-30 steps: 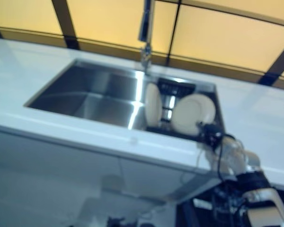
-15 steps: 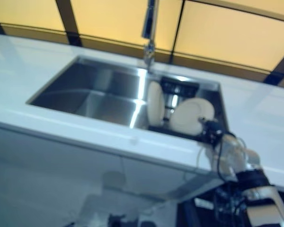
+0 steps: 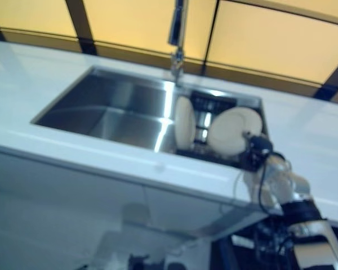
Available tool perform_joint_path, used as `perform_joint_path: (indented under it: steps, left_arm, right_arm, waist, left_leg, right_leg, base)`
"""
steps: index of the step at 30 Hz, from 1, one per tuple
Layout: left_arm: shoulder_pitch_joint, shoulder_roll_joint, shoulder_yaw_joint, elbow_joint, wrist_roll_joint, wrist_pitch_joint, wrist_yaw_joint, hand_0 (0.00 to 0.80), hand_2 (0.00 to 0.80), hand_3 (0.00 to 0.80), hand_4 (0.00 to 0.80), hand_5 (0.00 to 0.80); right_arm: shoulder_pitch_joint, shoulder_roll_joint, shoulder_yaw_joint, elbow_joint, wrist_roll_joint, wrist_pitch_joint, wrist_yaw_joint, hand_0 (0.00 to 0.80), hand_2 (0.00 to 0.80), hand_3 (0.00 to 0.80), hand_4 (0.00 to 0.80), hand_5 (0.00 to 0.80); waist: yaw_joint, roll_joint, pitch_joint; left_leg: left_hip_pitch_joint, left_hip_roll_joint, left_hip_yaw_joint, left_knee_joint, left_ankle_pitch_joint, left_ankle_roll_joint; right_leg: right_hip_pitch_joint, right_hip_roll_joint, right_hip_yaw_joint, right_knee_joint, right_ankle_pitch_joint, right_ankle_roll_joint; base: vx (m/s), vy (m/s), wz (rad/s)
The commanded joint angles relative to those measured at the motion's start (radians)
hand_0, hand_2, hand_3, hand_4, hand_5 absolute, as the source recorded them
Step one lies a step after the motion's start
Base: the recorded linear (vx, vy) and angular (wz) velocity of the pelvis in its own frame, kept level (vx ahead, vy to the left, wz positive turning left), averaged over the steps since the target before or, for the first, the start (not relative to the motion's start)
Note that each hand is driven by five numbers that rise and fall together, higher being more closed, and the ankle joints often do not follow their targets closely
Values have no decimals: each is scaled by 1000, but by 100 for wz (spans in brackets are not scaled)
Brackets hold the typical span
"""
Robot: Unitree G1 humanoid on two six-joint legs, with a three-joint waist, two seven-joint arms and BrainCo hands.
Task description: Take plates into dishwasher
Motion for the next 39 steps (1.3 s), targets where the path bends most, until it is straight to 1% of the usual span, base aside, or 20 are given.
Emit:
perform_joint_path:
  steps: [1,2,3,4,5,7,11,12,15,18,22,24,27,28,30,32,33,35,37,39]
  left_arm:
    - [-29,20,-55,24,-18,-10,12,0,0,0,0,0]
    - [-28,21,-56,25,-16,-10,9,0,0,0,0,0]
    - [-25,22,-57,23,-18,-10,10,0,0,0,0,0]
    - [-23,19,-60,21,-18,-10,13,0,0,0,0,0]
    - [-22,19,-61,21,-18,-10,13,0,0,0,0,0]
    - [-21,19,-61,15,-17,-4,13,0,0,0,0,0]
    - [-18,16,-56,17,-10,-4,11,0,0,0,0,0]
    - [-17,16,-55,18,-8,-5,11,0,0,0,0,0]
    - [-3,13,-51,17,1,-5,11,0,0,0,0,0]
    - [8,9,-46,13,8,-4,12,0,0,0,0,0]
    - [21,7,-38,17,15,-9,9,0,0,0,0,0]
    - [28,8,-27,27,40,-5,1,0,0,0,0,0]
    - [31,11,-25,37,63,-4,-7,0,0,0,0,0]
    - [32,13,-27,43,74,-12,-11,0,0,0,0,0]
    - [26,16,-30,49,87,-21,-13,0,0,0,0,0]
    - [20,20,-33,42,91,-22,-10,0,0,0,0,0]
    - [14,27,-40,39,112,-23,-14,0,0,0,0,0]
    - [-1,41,-53,30,124,-11,-17,0,0,0,0,0]
    - [-8,53,-60,20,134,-7,-19,0,0,0,0,0]
    - [-27,71,-60,8,113,4,-6,0,0,0,0,0]
  right_arm:
    - [-147,-90,-51,-85,-100,-167,-32,800,800,800,800,800]
    - [-163,-105,-51,-97,-121,-194,-46,800,800,800,800,800]
    - [-169,-113,-54,-106,-127,-202,-54,800,800,800,800,800]
    - [-176,-122,-60,-123,-159,-240,-63,800,800,800,800,800]
    - [-177,-123,-61,-127,-159,-242,-66,800,800,800,800,800]
    - [-189,-130,-71,-185,-229,-319,-99,800,800,800,800,800]
    - [-184,-138,-88,-286,-357,-389,-151,800,800,800,800,800]
    - [-182,-139,-89,-292,-367,-396,-155,800,800,800,800,800]
    - [-156,-161,-113,-373,-493,-427,-204,800,800,800,800,800]
    - [-127,-196,-132,-410,-573,-435,-230,800,800,800,800,800]
    - [-74,-232,-165,-445,-590,-430,-228,800,800,800,800,800]
    - [0,-254,-211,-468,-574,-419,-207,800,800,800,800,800]
    - [65,-258,-237,-486,-575,-404,-181,800,800,800,800,800]
    - [98,-257,-245,-496,-584,-400,-173,800,800,800,800,800]
    - [152,-250,-259,-501,-605,-407,-149,800,800,800,800,800]
    - [201,-244,-278,-503,-604,-430,-134,800,800,800,800,800]
    - [232,-242,-295,-498,-604,-435,-135,800,800,800,800,800]
    - [283,-235,-325,-495,-589,-453,-123,800,800,800,800,800]
    - [313,-235,-348,-501,-579,-453,-116,800,800,800,800,800]
    - [336,-233,-360,-511,-553,-466,-89,800,800,800,800,800]
  waist:
    - [7,-6,-41]
    - [8,-6,-42]
    - [8,-6,-42]
    - [8,-6,-43]
    - [8,-6,-43]
    - [6,-5,-48]
    - [2,-3,-52]
    - [1,-3,-52]
    - [-6,-2,-62]
    - [-16,-3,-69]
    - [-28,-4,-74]
    - [-45,-8,-76]
    - [-63,-12,-74]
    - [-75,-13,-71]
    - [-93,-19,-60]
    - [-112,-24,-48]
    - [-123,-29,-41]
    - [-150,-36,-31]
    - [-168,-40,-26]
    - [-189,-46,-10]
  left_leg:
    - [0,-11,-3,-4,-31,36]
    - [0,-10,-4,-4,-32,36]
    - [0,-11,-5,-4,-32,36]
    - [0,-10,-4,-4,-32,36]
    - [0,-10,-4,-4,-32,36]
    - [-2,-11,-4,-4,-33,37]
    - [-2,-11,-3,-4,-33,38]
    - [-2,-12,-3,-4,-33,38]
    - [-1,-10,4,-4,-36,38]
    - [-1,-10,10,-3,-38,40]
    - [-2,-9,20,0,-34,43]
    - [4,-9,38,11,-45,48]
    - [8,-10,61,35,-61,59]
    - [13,-10,76,54,-80,67]
    - [8,-8,107,102,-105,83]
    - [-2,-9,126,138,-122,96]
    - [-11,-10,139,156,-133,103]
    - [-16,-8,159,162,-139,105]
    - [-12,-3,177,153,-138,100]
    - [6,6,231,133,-143,94]
  right_leg:
    - [-38,-22,9,105,-28,17]
    - [-37,-21,9,103,-28,18]
    - [-37,-20,10,103,-28,18]
    - [-37,-20,9,102,-28,18]
    - [-37,-20,10,102,-28,18]
    - [-38,-19,13,98,-28,19]
    - [-37,-18,17,96,-29,20]
    - [-37,-18,17,96,-29,20]
    - [-36,-17,24,91,-29,23]
    - [-40,-17,32,90,-26,25]
    - [-49,-17,42,95,-18,27]
    - [-54,-23,56,108,-19,33]
    - [-64,-35,72,136,-21,43]
    - [-67,-42,82,161,-33,49]
    - [-90,-57,103,218,-26,63]
    - [-113,-65,127,260,-2,76]
    - [-130,-72,147,277,23,84]
    - [-156,-77,175,275,77,94]
    - [-171,-76,183,253,107,102]
    - [-202,-81,149,232,142,114]
  base:
    - [0,0,0]
    - [0,0,0]
    - [0,0,0]
    - [0,0,0]
    - [0,0,0]
    - [0,0,0]
    - [0,0,0]
    - [0,0,0]
    - [0,0,0]
    - [0,0,0]
    - [6,22,-2]
    - [56,62,-10]
    - [74,104,-30]
    - [100,148,-46]
    - [76,152,-57]
    - [35,118,-62]
    - [25,120,-66]
    - [6,110,-67]
    - [-46,91,-84]
    - [-133,118,-111]
